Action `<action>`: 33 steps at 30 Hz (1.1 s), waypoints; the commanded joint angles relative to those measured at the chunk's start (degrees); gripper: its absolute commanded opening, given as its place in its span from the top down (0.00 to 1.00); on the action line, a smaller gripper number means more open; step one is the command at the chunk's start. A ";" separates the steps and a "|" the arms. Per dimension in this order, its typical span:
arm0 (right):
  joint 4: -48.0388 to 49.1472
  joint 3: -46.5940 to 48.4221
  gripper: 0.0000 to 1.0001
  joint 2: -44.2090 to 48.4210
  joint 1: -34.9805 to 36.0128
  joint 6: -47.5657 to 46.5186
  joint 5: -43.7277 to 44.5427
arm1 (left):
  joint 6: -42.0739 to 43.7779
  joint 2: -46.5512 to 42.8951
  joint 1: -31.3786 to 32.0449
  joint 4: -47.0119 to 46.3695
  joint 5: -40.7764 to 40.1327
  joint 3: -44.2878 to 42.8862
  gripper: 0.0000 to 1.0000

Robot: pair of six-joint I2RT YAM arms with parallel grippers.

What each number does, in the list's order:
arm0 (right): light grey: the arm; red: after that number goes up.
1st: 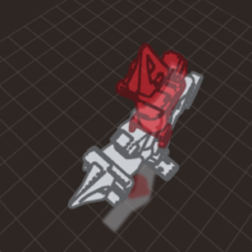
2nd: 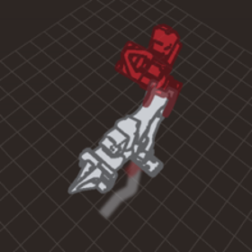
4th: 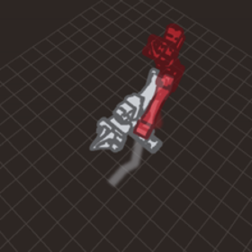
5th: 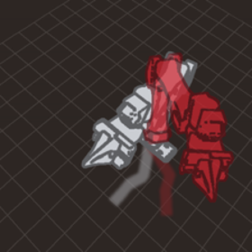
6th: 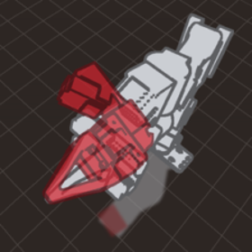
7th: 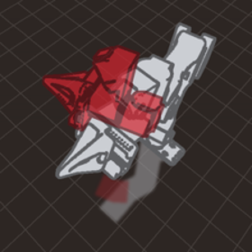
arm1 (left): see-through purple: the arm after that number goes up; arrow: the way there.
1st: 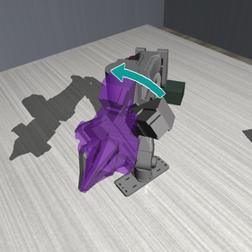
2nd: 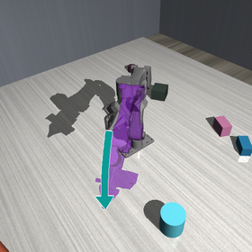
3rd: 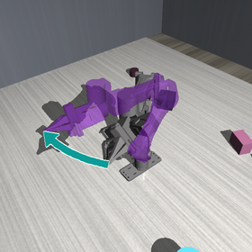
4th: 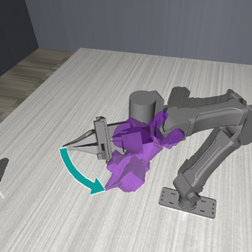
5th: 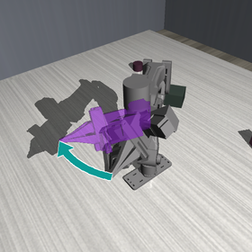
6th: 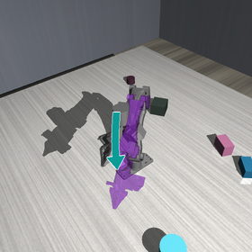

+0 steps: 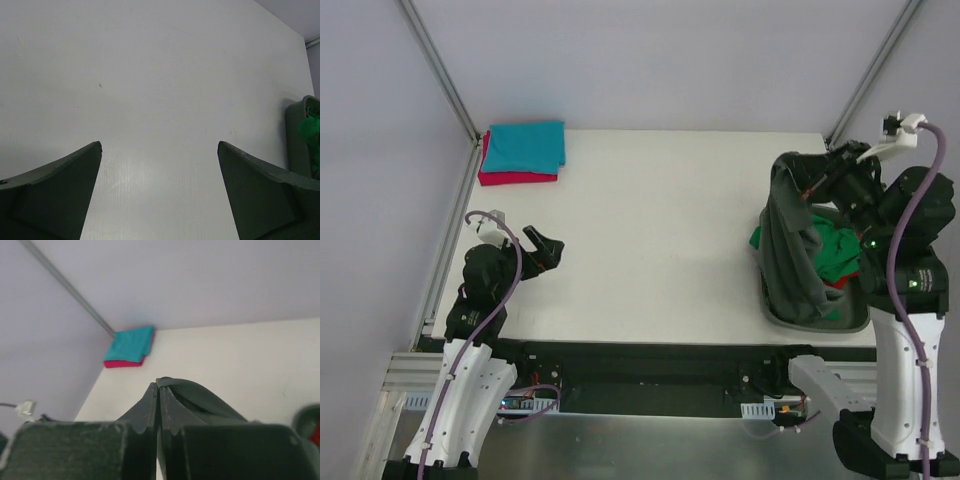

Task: Fold and stack the t-shirts
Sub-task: Grab crumpled tshirt from bin with the right arm, then move the tshirt to the center of the board

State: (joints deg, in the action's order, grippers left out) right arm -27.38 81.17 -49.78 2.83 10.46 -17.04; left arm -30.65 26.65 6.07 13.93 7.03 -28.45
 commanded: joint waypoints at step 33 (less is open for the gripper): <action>1.71 -36.69 0.26 -1.91 29.16 6.95 32.95 | -3.45 16.57 0.17 -1.72 -2.89 -2.66 0.01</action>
State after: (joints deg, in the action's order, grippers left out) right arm -25.78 44.58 -54.26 31.59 16.29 11.27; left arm -32.91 37.08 6.04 13.63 3.95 -28.47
